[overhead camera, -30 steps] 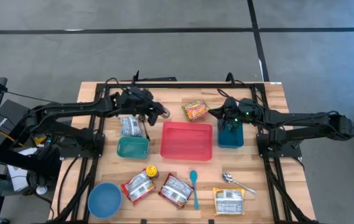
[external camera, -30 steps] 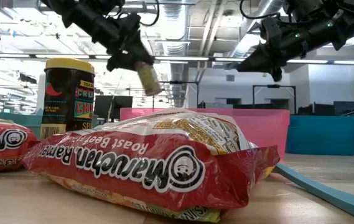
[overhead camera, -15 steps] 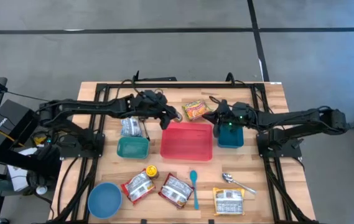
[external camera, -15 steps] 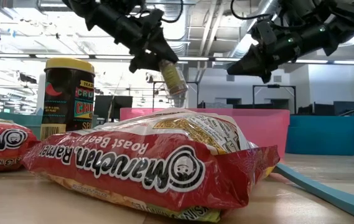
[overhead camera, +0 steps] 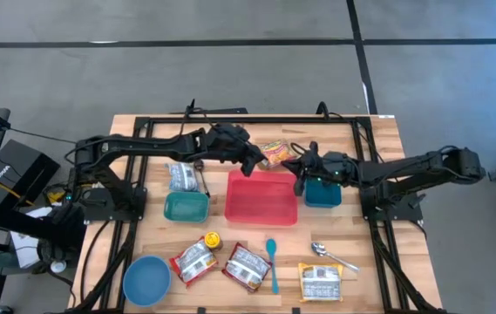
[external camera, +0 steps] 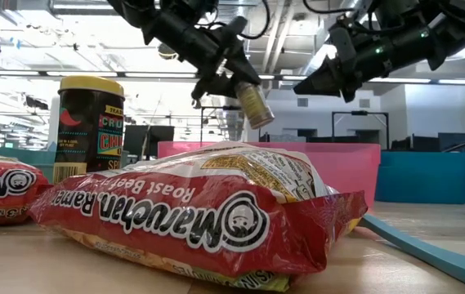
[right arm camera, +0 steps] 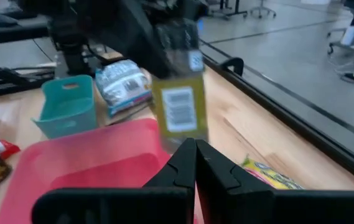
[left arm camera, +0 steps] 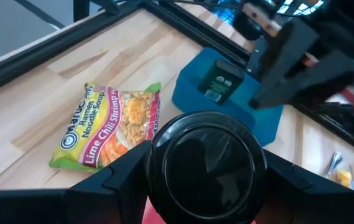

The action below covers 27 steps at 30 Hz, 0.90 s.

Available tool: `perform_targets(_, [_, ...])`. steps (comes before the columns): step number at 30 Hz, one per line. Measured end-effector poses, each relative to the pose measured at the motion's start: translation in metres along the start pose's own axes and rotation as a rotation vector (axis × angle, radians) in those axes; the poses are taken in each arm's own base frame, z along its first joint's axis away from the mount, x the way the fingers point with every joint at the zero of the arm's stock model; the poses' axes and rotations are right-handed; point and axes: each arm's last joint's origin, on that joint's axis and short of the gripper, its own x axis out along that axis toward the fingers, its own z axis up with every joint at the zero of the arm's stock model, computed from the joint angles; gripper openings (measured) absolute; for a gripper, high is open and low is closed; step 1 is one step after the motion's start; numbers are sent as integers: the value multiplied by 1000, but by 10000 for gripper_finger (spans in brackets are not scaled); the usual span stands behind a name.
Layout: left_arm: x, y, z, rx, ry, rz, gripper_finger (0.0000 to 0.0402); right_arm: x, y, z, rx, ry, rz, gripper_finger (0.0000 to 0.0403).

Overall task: Pick & Place Food Item
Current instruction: Put the black seasoning bottle into the blue bin

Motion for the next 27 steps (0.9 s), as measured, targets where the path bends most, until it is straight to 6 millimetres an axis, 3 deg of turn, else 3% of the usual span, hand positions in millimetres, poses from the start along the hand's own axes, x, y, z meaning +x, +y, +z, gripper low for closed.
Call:
perform_targets(6, [13, -2, 1, -18, 6, 0, 207, -1, 3, 0, -2, -6, 11, 0])
perform_targets(22, [13, -14, 5, -41, -54, -54, 206, -1, 5, 0, -2, -2, 16, 0])
perform_targets(27, [12, -16, 4, -38, -52, -60, 207, -1, 2, -1, 0, 4, 6, 29])
